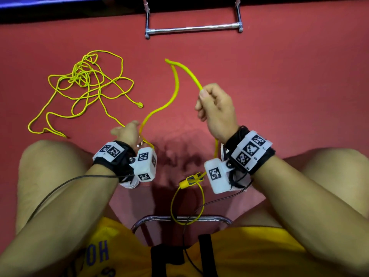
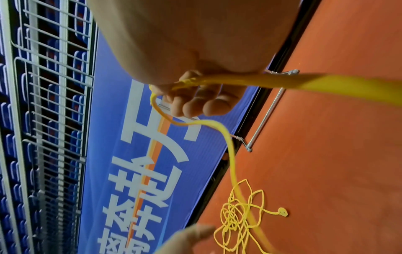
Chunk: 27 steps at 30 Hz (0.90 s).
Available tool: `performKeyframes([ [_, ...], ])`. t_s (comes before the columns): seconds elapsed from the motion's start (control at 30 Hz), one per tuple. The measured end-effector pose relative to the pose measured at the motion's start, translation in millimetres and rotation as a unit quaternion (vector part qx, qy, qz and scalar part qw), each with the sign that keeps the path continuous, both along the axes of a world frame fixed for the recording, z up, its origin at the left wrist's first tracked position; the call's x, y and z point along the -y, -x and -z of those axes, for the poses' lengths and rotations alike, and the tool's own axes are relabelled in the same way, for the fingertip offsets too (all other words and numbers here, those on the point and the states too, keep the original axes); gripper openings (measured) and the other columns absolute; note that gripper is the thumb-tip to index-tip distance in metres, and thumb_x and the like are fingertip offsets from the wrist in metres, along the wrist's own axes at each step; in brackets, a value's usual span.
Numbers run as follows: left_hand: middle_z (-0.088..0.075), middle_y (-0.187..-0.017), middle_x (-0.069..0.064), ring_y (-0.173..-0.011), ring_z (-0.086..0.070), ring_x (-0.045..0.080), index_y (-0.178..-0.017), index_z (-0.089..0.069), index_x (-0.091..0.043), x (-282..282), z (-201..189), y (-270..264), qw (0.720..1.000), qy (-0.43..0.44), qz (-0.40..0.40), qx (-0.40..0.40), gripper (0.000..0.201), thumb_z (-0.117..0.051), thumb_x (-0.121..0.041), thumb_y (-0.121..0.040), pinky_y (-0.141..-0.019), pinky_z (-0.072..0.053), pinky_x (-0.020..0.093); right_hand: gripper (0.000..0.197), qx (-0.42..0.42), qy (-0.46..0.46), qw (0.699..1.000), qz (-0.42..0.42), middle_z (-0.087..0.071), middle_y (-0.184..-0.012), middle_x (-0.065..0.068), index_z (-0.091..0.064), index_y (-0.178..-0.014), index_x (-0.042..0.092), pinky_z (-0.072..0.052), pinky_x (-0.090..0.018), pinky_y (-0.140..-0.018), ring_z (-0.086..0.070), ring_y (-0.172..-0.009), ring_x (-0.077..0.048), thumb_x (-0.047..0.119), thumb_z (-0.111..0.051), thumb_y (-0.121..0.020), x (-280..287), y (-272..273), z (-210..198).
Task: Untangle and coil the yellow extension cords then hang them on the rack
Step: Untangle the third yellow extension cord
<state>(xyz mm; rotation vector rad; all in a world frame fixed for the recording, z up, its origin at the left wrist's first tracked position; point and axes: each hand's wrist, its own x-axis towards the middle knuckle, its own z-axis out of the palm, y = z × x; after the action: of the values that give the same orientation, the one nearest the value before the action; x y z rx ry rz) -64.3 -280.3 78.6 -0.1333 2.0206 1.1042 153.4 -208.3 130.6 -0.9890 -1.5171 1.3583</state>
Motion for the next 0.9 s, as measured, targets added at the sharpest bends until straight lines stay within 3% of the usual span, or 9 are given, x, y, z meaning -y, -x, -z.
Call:
performKeyframes([
  [0.07, -0.049, -0.082, 0.007, -0.077, -0.059, 0.024, -0.101, -0.046, -0.015, 3, -14, -14, 0.993, -0.012, 0.054, 0.106, 0.034, -0.055, -0.047, -0.093, -0.070, -0.050, 0.037, 0.022, 0.020, -0.009, 0.998, -0.058, -0.058, -0.068, 0.001, -0.051, -0.080, 0.019, -0.041, -0.021, -0.051, -0.049, -0.052, -0.009, 0.011, -0.046, -0.100, 7, 2, 5],
  [0.17, -0.069, -0.088, 0.012, -0.081, -0.067, 0.028, -0.097, -0.060, -0.008, 1, -25, -28, 0.940, -0.142, 0.129, 0.282, 0.073, -0.031, -0.075, -0.090, -0.072, -0.053, 0.036, 0.019, 0.090, -0.009, 0.970, -0.226, -0.059, -0.068, 0.000, -0.052, -0.084, 0.018, -0.039, -0.015, -0.053, -0.048, -0.050, 0.000, 0.009, -0.050, -0.101, 20, 5, 15],
  [0.23, -0.073, -0.086, 0.013, -0.076, -0.072, 0.028, -0.106, -0.062, -0.002, -3, -34, -30, 0.913, -0.218, 0.117, 0.324, 0.081, -0.027, -0.073, -0.093, -0.068, -0.059, 0.035, 0.016, 0.156, 0.019, 0.938, -0.310, -0.061, -0.067, 0.001, -0.055, -0.085, 0.014, -0.040, -0.015, -0.053, -0.049, -0.050, 0.000, 0.010, -0.053, -0.100, 28, 7, 25],
  [0.33, -0.063, -0.068, 0.000, -0.046, -0.055, 0.011, -0.110, -0.060, -0.007, -7, -48, -37, 0.911, -0.234, 0.131, 0.314, 0.056, -0.032, -0.054, -0.103, -0.049, -0.051, 0.022, 0.013, 0.229, 0.096, 0.894, -0.372, -0.063, -0.063, 0.003, -0.059, -0.083, 0.009, -0.045, -0.029, -0.058, -0.054, -0.055, -0.013, 0.011, -0.060, -0.096, 35, 8, 36],
  [0.43, -0.043, -0.063, -0.004, -0.037, -0.028, 0.005, -0.108, -0.060, -0.020, -6, -48, -47, 0.916, -0.243, 0.181, 0.263, 0.026, -0.038, -0.034, -0.106, -0.040, -0.028, 0.015, 0.006, 0.227, 0.194, 0.905, -0.303, -0.068, -0.072, -0.002, -0.065, -0.087, 0.014, -0.049, -0.034, -0.065, -0.059, -0.069, -0.014, 0.010, -0.063, -0.084, 32, 12, 36],
  [0.53, -0.045, -0.062, -0.003, -0.038, -0.026, 0.005, -0.105, -0.062, -0.017, -1, -48, -58, 0.897, -0.237, 0.261, 0.265, 0.019, -0.043, -0.020, -0.101, -0.042, -0.014, 0.016, 0.050, 0.075, 0.385, 0.906, -0.162, -0.063, -0.091, -0.012, -0.057, -0.111, 0.009, -0.046, -0.030, -0.061, -0.060, -0.076, -0.024, 0.006, -0.046, -0.062, 19, 13, 34],
  [0.6, -0.048, -0.064, -0.001, -0.038, -0.027, 0.006, -0.100, -0.063, -0.013, 3, -46, -59, 0.888, -0.214, 0.298, 0.276, 0.017, -0.049, -0.016, -0.092, -0.045, -0.009, 0.018, 0.054, -0.023, 0.437, 0.895, -0.083, -0.060, -0.093, -0.012, -0.052, -0.107, 0.006, -0.047, -0.029, -0.060, -0.062, -0.073, -0.024, 0.005, -0.040, -0.054, 10, 13, 31],
  [0.73, -0.048, -0.063, 0.000, -0.037, -0.026, 0.009, -0.093, -0.065, -0.007, 6, -39, -59, 0.908, -0.143, 0.323, 0.227, 0.018, -0.047, -0.012, -0.093, -0.045, -0.010, 0.020, 0.017, -0.128, 0.524, 0.842, 0.013, -0.064, -0.083, -0.008, -0.050, -0.073, 0.008, -0.048, -0.031, -0.068, -0.064, -0.067, -0.025, 0.015, -0.042, -0.061, 5, 13, 20],
  [0.9, -0.048, -0.061, 0.001, -0.035, -0.028, 0.010, -0.082, -0.067, -0.005, 11, -32, -61, 0.922, -0.102, 0.335, 0.167, 0.025, -0.047, -0.015, -0.094, -0.045, -0.013, 0.026, 0.021, -0.142, 0.576, 0.797, 0.109, -0.056, -0.081, -0.008, -0.050, -0.102, 0.007, -0.050, -0.036, -0.064, -0.059, -0.073, -0.021, 0.027, -0.045, -0.098, -6, 11, 30],
])
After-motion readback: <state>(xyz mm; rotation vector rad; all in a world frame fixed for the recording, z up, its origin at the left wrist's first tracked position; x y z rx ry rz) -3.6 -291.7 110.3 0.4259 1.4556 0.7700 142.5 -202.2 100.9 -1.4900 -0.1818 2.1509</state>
